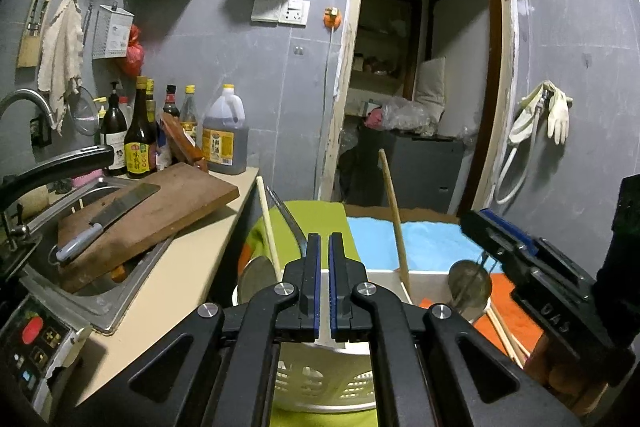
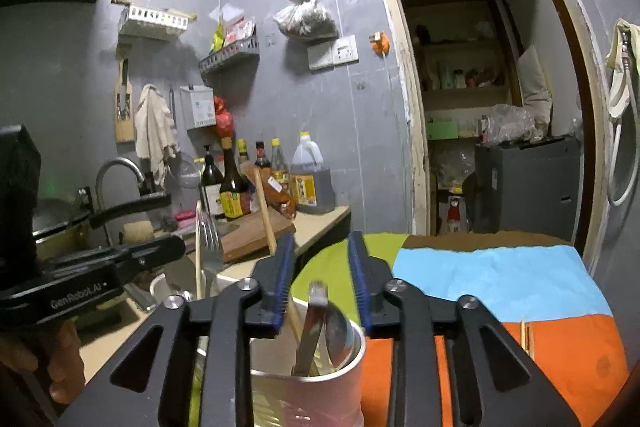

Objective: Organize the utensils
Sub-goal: 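Drop the fork into the white caddy with the left tool while the right tool drops the peeler in, then move both open tools back over the chopsticks on the cloth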

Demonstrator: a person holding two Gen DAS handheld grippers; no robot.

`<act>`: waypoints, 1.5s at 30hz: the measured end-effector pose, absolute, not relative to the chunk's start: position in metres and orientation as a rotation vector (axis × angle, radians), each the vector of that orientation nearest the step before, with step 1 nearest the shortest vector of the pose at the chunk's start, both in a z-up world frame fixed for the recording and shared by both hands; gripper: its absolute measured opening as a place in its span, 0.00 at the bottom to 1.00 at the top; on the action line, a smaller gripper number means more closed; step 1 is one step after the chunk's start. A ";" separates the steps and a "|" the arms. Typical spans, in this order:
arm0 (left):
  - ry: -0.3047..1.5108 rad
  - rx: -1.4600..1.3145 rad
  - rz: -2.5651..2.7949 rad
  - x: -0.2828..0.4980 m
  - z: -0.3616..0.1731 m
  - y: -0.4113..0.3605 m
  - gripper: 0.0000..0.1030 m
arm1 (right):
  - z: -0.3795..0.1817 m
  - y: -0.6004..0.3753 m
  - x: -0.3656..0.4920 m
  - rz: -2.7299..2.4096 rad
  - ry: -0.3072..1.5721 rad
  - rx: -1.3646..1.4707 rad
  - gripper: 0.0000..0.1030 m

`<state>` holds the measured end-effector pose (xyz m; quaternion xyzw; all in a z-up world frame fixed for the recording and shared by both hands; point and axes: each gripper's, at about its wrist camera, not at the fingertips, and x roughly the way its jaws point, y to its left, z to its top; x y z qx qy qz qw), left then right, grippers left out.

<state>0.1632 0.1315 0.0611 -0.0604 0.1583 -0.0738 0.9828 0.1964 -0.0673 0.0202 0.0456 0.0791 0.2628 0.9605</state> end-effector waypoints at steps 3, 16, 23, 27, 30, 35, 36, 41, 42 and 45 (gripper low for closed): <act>0.294 -0.137 -0.144 0.159 0.066 0.129 0.12 | 0.031 -0.075 0.191 0.523 0.126 0.108 0.43; 0.185 -0.246 -0.228 0.144 0.089 0.096 0.59 | 0.065 -0.137 0.171 0.408 0.029 0.135 0.77; 0.179 -0.235 -0.273 0.139 0.091 0.057 0.84 | 0.067 -0.177 0.160 0.339 0.019 0.144 1.00; 0.183 -0.204 -0.307 0.136 0.086 0.033 0.89 | 0.063 -0.205 0.157 0.295 0.030 0.144 1.00; 0.200 -0.177 -0.340 0.136 0.081 0.013 0.89 | 0.057 -0.222 0.159 0.261 0.064 0.134 1.00; 0.238 -0.137 -0.377 0.139 0.070 -0.014 0.89 | 0.040 -0.248 0.166 0.214 0.156 0.105 1.00; 0.245 -0.133 -0.382 0.139 0.068 -0.018 0.89 | 0.036 -0.252 0.167 0.205 0.177 0.097 1.00; 0.283 -0.116 -0.396 0.141 0.056 -0.034 0.89 | 0.015 -0.265 0.171 0.187 0.289 0.052 1.00; 0.287 -0.113 -0.397 0.141 0.054 -0.037 0.89 | 0.011 -0.265 0.172 0.188 0.315 0.041 1.00; 0.330 -0.098 -0.408 0.141 0.044 -0.045 0.89 | -0.002 -0.266 0.175 0.194 0.386 0.008 1.00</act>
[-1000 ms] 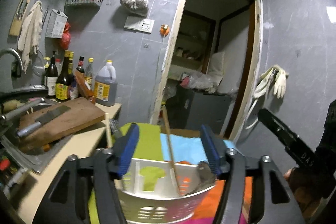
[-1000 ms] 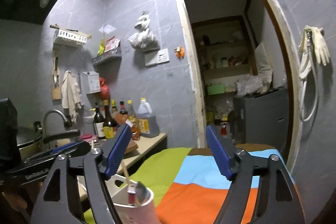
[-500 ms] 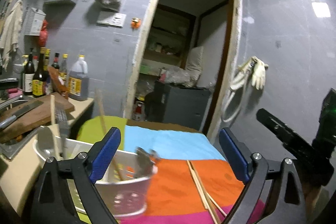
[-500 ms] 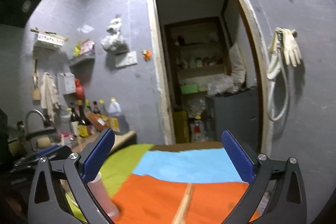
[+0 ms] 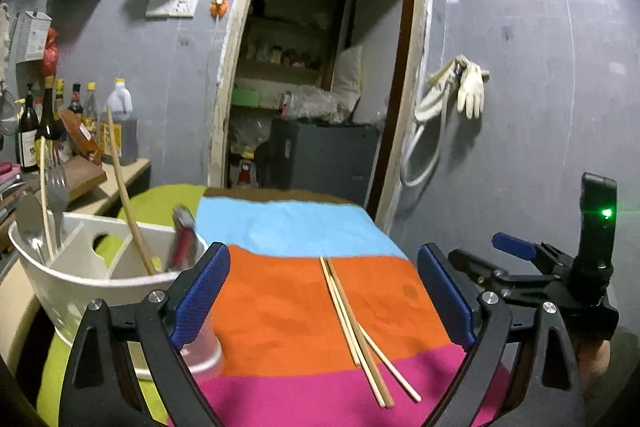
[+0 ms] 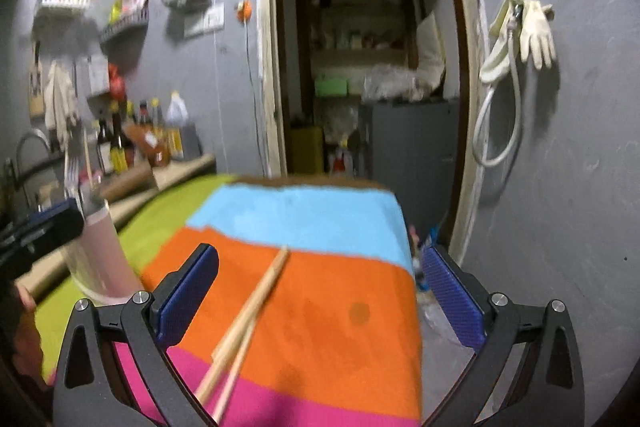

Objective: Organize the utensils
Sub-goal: 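Move both open tools back over the chopsticks on the cloth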

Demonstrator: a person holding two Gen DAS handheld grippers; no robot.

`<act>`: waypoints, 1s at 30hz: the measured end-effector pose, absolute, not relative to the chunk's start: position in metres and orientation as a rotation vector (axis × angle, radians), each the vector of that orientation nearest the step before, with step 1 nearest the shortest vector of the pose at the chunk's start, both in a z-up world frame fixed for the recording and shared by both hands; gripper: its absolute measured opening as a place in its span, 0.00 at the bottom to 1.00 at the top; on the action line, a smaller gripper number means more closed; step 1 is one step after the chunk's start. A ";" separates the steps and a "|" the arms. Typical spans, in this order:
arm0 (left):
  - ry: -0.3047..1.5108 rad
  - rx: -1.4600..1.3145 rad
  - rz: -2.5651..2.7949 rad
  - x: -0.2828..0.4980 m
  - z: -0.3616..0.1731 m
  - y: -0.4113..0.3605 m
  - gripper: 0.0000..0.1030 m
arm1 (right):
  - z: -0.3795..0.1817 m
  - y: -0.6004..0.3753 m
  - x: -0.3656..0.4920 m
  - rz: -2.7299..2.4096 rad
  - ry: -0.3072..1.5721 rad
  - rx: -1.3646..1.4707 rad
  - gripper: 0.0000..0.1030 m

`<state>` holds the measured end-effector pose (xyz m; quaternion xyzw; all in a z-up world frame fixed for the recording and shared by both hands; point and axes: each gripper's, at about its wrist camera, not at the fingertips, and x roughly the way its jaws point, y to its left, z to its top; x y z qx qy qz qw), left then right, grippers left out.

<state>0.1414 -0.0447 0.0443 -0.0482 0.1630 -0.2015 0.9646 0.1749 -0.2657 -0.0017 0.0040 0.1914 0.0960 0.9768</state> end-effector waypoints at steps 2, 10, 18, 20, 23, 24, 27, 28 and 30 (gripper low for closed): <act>0.361 -0.098 -0.420 0.141 0.038 -0.047 0.89 | -0.010 -0.266 0.177 0.203 0.440 -0.011 1.00; 0.501 -0.059 -0.412 0.149 0.017 -0.060 0.88 | -0.039 -0.261 0.182 0.290 0.614 -0.048 0.88; 0.615 -0.012 -0.383 0.165 -0.001 -0.067 0.72 | -0.061 -0.248 0.188 0.388 0.747 -0.063 0.68; 0.656 0.004 -0.380 0.170 -0.007 -0.068 0.64 | -0.063 -0.244 0.189 0.408 0.764 -0.064 0.65; 0.720 0.020 -0.389 0.180 -0.016 -0.071 0.51 | -0.066 -0.237 0.192 0.449 0.796 -0.061 0.59; 0.734 0.022 -0.394 0.183 -0.018 -0.072 0.47 | -0.067 -0.235 0.194 0.456 0.806 -0.063 0.55; 0.765 0.024 -0.402 0.190 -0.022 -0.074 0.41 | -0.072 -0.226 0.197 0.461 0.836 -0.094 0.47; 0.775 0.025 -0.403 0.193 -0.023 -0.075 0.39 | -0.074 -0.223 0.199 0.444 0.847 -0.120 0.44; 0.798 0.022 -0.409 0.198 -0.025 -0.077 0.35 | -0.077 -0.219 0.200 0.413 0.855 -0.156 0.40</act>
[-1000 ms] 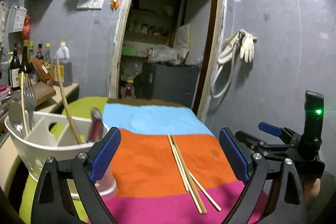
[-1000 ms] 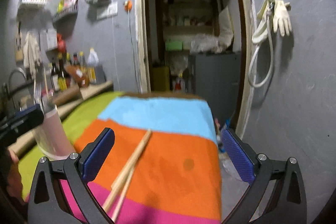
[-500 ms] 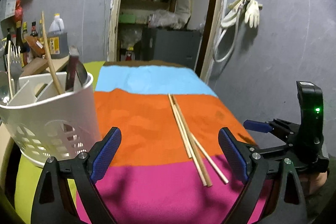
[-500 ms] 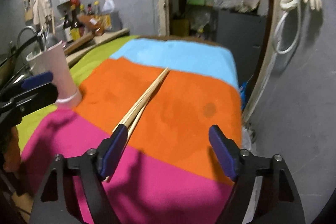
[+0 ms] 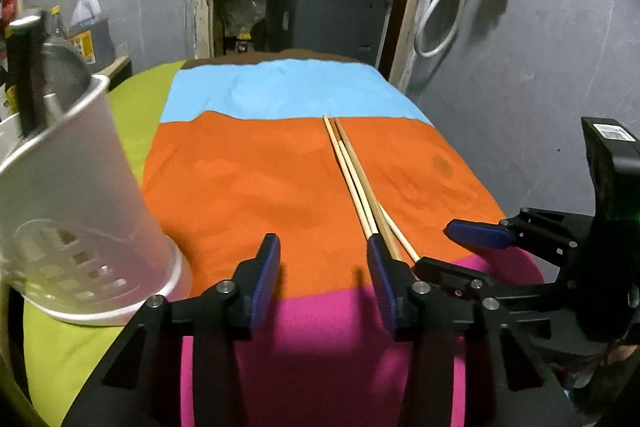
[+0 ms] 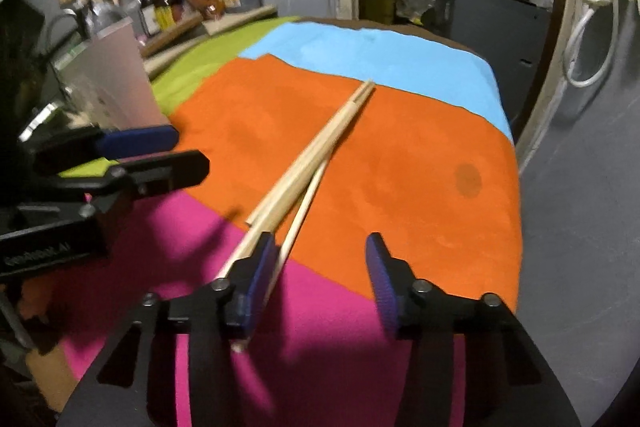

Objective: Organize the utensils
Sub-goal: 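Move both open tools back over the chopsticks on the cloth, then grasp a wooden chopstick with the left tool while the right tool grasps another chopstick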

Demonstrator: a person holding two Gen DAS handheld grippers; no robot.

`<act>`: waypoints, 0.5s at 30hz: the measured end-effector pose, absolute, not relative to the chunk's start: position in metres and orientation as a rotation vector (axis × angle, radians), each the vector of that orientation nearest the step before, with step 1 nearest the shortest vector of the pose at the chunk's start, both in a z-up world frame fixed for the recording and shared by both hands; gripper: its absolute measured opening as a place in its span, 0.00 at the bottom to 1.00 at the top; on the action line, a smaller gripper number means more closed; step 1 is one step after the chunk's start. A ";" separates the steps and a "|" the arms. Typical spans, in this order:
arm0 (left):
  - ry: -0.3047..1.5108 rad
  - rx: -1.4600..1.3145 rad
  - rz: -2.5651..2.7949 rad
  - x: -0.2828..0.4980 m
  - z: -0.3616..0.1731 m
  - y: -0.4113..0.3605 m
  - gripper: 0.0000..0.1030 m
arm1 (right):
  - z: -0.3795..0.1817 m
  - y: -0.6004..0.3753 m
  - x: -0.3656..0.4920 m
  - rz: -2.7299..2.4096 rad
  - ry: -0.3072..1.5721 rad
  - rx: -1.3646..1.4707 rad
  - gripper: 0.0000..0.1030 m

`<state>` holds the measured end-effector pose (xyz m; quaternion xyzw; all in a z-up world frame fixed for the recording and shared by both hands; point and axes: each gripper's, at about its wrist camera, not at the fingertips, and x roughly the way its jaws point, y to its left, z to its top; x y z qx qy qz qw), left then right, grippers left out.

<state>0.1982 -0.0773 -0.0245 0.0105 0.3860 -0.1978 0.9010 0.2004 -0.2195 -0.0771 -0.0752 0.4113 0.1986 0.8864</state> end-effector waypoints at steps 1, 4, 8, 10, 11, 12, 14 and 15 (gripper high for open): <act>0.811 0.022 -0.416 0.202 -0.026 -0.079 0.33 | -0.078 -0.219 0.202 0.410 0.857 -0.159 0.40; 0.838 0.020 -0.429 0.211 -0.029 -0.083 0.29 | -0.079 -0.218 0.207 0.400 0.863 -0.169 0.39; 0.878 0.009 -0.446 0.224 -0.033 -0.089 0.27 | -0.081 -0.217 0.219 0.383 0.865 -0.180 0.31; 0.906 0.001 -0.457 0.231 -0.036 -0.091 0.25 | -0.082 -0.220 0.227 0.362 0.861 -0.170 0.25; 0.915 -0.001 -0.462 0.234 -0.037 -0.093 0.25 | -0.082 -0.223 0.229 0.352 0.860 -0.165 0.21; 0.919 0.000 -0.464 0.236 -0.037 -0.094 0.24 | -0.082 -0.226 0.232 0.343 0.859 -0.156 0.18; 0.924 0.009 -0.465 0.241 -0.038 -0.097 0.22 | -0.083 -0.234 0.238 0.325 0.861 -0.132 0.12; 0.927 0.014 -0.463 0.244 -0.039 -0.099 0.21 | -0.083 -0.239 0.240 0.313 0.859 -0.121 0.10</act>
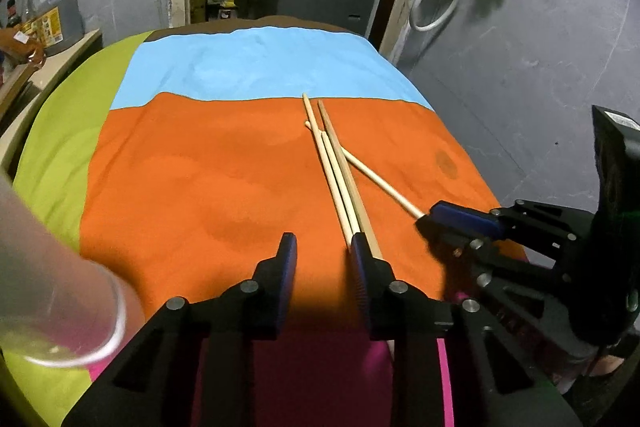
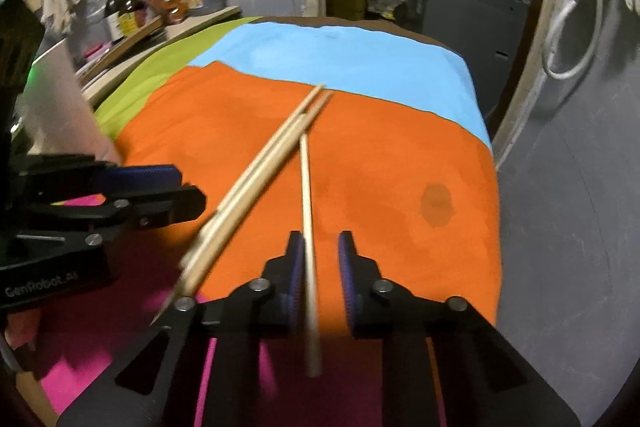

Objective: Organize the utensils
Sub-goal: 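Grasp a wooden chopstick with the left tool while the right tool grasps another chopstick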

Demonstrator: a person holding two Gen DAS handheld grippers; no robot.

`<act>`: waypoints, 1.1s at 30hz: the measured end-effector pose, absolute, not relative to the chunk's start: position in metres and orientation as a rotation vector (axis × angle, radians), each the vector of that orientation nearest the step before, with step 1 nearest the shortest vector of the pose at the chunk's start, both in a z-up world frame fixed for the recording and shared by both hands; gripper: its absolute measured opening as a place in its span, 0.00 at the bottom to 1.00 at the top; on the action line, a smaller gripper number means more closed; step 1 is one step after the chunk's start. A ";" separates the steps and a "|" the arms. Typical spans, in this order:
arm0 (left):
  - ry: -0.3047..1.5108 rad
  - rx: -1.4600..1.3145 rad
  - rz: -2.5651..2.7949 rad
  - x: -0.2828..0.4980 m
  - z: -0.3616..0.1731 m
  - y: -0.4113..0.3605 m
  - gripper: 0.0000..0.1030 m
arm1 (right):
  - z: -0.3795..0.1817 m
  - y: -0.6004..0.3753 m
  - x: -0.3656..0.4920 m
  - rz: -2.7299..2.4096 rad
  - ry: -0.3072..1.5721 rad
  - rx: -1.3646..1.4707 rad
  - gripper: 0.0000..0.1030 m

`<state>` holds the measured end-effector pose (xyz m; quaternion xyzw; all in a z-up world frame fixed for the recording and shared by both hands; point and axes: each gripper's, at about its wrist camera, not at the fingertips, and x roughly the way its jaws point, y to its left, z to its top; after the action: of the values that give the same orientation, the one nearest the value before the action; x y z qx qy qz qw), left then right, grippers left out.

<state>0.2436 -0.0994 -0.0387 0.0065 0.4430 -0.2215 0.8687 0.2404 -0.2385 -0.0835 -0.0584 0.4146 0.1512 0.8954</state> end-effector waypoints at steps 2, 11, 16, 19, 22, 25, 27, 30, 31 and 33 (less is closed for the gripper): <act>0.934 0.022 -0.461 0.249 -0.041 -0.103 0.19 | -0.083 -0.247 0.243 0.294 0.857 -0.104 0.08; 0.956 0.046 -0.440 0.279 -0.046 -0.116 0.12 | -0.082 -0.278 0.244 0.228 0.852 -0.063 0.06; 0.974 0.037 -0.433 0.296 -0.046 -0.118 0.11 | -0.082 -0.280 0.247 0.231 0.866 -0.049 0.07; 0.987 0.041 -0.459 0.301 -0.045 -0.119 0.11 | -0.082 -0.278 0.251 0.241 0.870 -0.050 0.07; 1.010 0.034 -0.495 0.304 -0.046 -0.120 0.11 | -0.082 -0.279 0.258 0.251 0.878 -0.023 0.07; 0.999 0.052 -0.498 0.302 -0.046 -0.122 0.11 | -0.084 -0.280 0.265 0.261 0.887 0.004 0.07; 0.999 0.054 -0.499 0.303 -0.046 -0.124 0.11 | -0.085 -0.279 0.269 0.264 0.893 0.013 0.08; 1.005 0.052 -0.482 0.307 -0.047 -0.126 0.05 | -0.086 -0.277 0.274 0.267 0.901 0.018 0.09; 1.010 0.041 -0.474 0.308 -0.047 -0.128 0.04 | -0.086 -0.276 0.278 0.265 0.903 0.018 0.09; 1.020 0.017 -0.461 0.308 -0.048 -0.125 0.04 | -0.085 -0.273 0.280 0.264 0.905 0.012 0.09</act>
<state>0.3078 -0.1248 -0.0483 0.0083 0.4837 -0.2188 0.8474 0.2804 -0.2728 -0.0853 0.0058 0.4359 0.1269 0.8910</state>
